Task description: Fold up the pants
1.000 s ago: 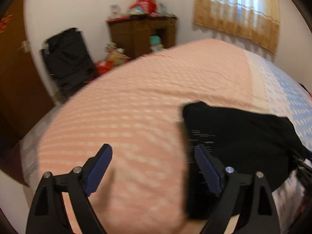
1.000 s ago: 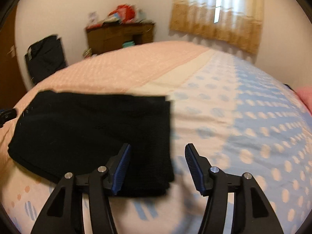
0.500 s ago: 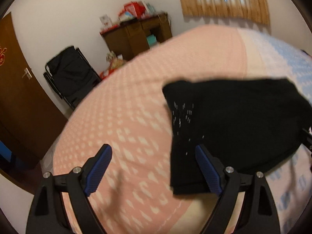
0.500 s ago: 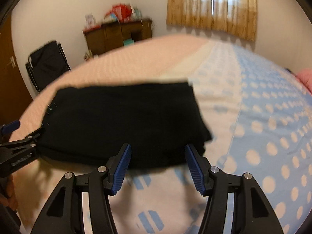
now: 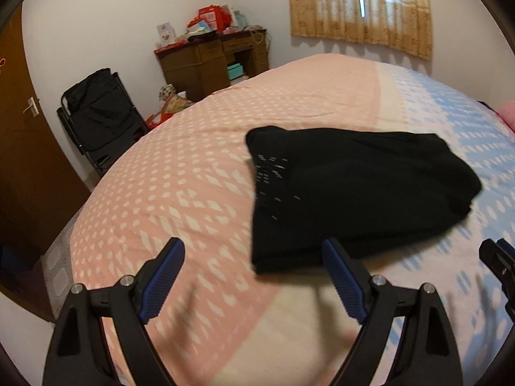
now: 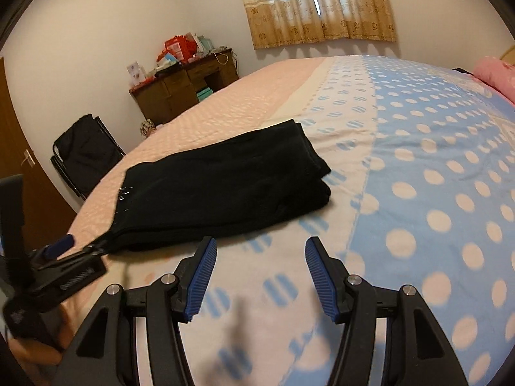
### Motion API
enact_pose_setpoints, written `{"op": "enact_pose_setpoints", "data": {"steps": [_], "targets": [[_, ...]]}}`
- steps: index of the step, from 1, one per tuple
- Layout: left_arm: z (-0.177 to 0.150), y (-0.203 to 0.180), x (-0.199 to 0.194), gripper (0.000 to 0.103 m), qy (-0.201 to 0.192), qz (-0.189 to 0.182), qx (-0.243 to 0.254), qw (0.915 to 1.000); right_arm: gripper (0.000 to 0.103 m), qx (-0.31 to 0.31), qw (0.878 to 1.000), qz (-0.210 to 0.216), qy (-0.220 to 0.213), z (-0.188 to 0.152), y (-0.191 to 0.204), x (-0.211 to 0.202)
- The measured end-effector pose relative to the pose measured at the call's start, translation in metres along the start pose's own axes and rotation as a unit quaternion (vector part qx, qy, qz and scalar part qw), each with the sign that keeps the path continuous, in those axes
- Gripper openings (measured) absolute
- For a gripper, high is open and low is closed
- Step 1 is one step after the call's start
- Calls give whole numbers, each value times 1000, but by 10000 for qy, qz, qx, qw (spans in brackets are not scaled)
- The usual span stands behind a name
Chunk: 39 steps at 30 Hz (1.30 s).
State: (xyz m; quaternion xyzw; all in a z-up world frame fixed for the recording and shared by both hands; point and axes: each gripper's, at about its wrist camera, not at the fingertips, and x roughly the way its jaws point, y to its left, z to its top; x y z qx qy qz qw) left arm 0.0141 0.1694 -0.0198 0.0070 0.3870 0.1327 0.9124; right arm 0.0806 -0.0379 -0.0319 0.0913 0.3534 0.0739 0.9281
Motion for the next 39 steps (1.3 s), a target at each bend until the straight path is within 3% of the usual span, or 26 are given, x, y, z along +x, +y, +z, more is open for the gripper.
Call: {"op": "enact_pose_setpoints", "data": {"steps": [6,10,16,23,32,39], "targets": [[-15,-12,-41,91,-467,-226,268,9983,59,83,9970,-275,-724,-16,3,-57],[-18,-15,-69,99,-812,-326,385,9954,61,23,9895,-472,-1368,-15,6,-96],[-15,-13,-101,103,-1079,-551,328,9921,67,-87,9800,-486,-1929,-16,16,-137],[-19,-8,-127,103,-1195,-676,148,9904,69,-178,9698,-542,-2372,-27,27,-169],[-35,1,-157,103,-1576,-269,163,9870,71,-116,9604,-418,-2754,-39,34,-202],[-37,8,-171,103,-1771,-305,66,9837,72,-167,9563,-429,-2889,-44,38,-218]]}}
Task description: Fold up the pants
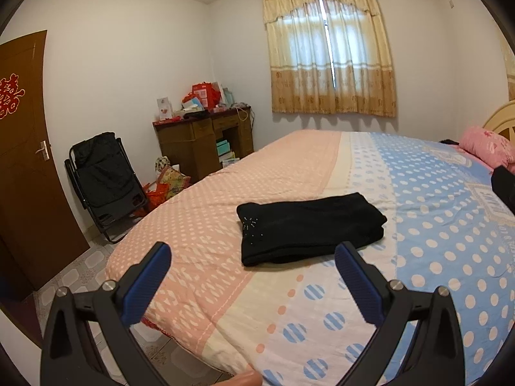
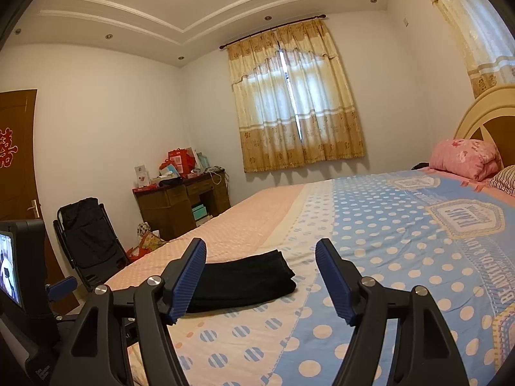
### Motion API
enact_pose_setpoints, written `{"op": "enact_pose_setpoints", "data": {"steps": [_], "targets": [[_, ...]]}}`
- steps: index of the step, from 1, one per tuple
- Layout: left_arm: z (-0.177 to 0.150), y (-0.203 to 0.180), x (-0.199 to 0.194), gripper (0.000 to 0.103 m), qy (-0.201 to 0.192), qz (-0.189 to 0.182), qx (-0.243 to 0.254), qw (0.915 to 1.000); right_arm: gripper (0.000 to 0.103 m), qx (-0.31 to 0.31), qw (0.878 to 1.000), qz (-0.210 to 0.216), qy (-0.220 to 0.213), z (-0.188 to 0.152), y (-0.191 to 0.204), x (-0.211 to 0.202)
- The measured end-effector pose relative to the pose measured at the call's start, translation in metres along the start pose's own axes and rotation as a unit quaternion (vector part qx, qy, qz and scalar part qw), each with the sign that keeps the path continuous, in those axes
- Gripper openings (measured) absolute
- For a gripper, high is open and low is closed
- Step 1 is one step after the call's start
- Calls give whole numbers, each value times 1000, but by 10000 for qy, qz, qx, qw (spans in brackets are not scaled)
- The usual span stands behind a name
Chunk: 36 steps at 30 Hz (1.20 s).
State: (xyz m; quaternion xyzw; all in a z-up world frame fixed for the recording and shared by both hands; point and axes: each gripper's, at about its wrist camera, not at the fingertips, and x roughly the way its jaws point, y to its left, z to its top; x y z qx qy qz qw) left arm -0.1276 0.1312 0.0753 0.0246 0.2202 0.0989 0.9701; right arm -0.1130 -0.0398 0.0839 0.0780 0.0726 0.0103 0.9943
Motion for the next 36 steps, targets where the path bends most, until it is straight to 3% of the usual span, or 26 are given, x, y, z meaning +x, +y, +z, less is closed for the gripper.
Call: {"op": "enact_pose_setpoints", "data": {"steps": [16,23,36], "targets": [[1,4,-3,103,-83,45,-50,9999,72,-20,10000,-1,1,1,5,-3],[2,4,-2,103,-189,325,-20,9993,72,-22,10000,-43,39,0,4,0],[4,7,-3,103,-169,274,-106,9994,73,11,10000,-32,48,-1,1,0]]}}
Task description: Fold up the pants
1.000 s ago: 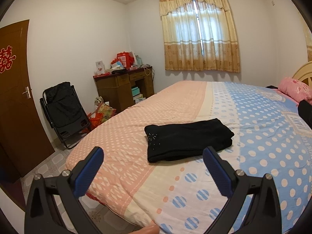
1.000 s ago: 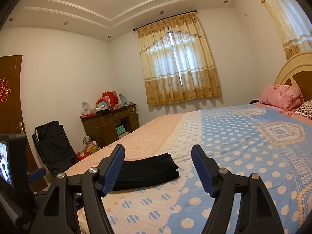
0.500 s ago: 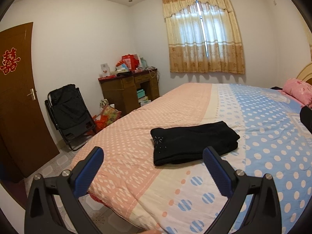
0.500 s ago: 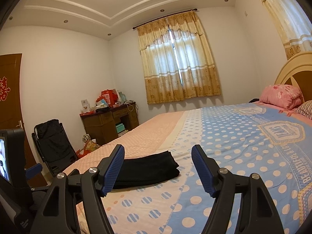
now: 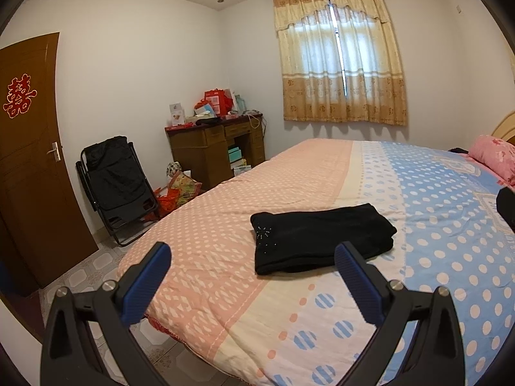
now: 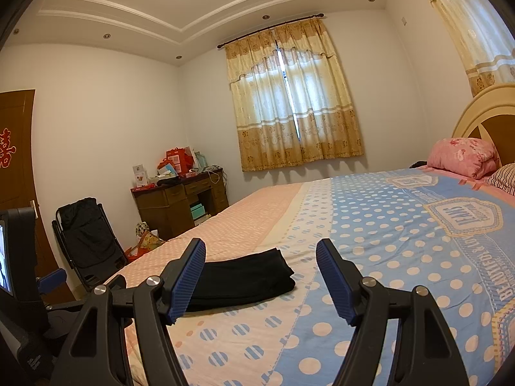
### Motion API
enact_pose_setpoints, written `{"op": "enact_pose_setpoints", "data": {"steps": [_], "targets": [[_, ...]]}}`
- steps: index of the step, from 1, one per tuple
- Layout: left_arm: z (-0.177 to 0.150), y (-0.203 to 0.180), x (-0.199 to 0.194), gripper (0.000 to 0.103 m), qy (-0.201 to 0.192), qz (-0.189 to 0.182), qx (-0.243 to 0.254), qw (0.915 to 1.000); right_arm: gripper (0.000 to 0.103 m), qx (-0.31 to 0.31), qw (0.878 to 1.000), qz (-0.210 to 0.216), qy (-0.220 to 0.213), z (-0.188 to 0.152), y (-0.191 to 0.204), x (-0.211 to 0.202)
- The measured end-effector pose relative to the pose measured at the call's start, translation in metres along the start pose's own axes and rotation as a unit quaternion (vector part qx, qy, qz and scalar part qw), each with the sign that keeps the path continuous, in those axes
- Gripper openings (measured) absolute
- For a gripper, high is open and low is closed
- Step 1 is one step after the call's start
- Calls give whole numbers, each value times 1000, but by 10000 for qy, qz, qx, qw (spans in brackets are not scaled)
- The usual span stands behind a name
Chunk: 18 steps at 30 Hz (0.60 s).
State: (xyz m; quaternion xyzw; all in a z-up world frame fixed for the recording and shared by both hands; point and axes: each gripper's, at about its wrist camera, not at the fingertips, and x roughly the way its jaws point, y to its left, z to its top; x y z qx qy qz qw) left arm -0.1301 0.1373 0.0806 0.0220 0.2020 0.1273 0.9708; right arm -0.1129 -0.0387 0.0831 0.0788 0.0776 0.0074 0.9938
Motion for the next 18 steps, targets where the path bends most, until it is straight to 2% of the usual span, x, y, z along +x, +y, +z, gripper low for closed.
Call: {"op": "enact_pose_setpoints", "data": {"steps": [10,15,18], "targets": [[0,0,2,103,89,-46,13,9999,73,11,10000,-4,29,-1,0,0],[-2,-3,-1,103,-72,-9,102,9999,73,20,10000,-12,54,-2,0,0],[-2,-4,1,103,-34,-55,117,9999,73,40,10000,-22,85,-4,-2,1]]}}
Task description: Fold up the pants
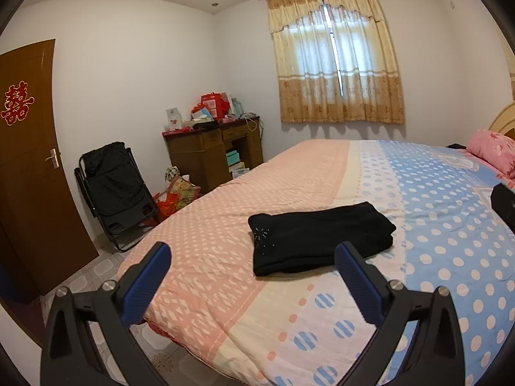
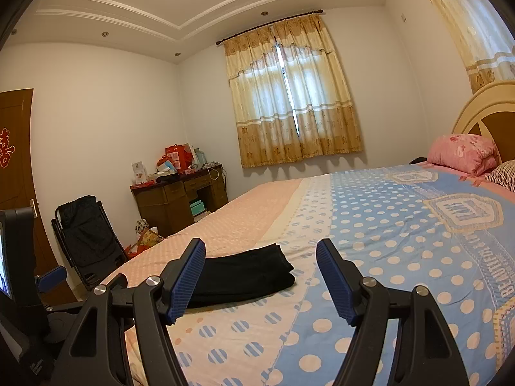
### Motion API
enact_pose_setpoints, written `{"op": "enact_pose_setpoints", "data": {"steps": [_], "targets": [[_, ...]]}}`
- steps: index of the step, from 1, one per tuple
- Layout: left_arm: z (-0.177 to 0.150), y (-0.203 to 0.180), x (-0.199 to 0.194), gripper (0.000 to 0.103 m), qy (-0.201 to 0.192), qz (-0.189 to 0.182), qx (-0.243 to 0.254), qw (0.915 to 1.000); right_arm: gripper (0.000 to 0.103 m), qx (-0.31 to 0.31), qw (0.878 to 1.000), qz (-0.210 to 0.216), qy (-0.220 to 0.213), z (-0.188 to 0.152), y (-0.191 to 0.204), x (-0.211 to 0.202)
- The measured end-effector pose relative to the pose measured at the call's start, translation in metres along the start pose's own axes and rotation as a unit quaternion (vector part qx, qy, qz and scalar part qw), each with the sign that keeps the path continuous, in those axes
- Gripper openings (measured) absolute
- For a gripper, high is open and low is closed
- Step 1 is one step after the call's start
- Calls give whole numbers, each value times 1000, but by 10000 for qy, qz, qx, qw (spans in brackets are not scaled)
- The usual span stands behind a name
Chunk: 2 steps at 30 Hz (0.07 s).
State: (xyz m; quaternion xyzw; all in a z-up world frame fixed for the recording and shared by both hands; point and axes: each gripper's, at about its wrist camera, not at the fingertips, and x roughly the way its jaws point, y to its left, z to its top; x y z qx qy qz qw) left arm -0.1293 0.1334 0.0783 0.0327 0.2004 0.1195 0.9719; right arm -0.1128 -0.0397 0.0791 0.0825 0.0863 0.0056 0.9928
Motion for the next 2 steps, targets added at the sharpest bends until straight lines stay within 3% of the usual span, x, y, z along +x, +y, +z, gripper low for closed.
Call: {"op": "enact_pose_setpoints", "data": {"steps": [2], "targets": [[1,2,3,103,110,-62,-78,9999,73,23,10000,-38,8,-1,-2,0]]}}
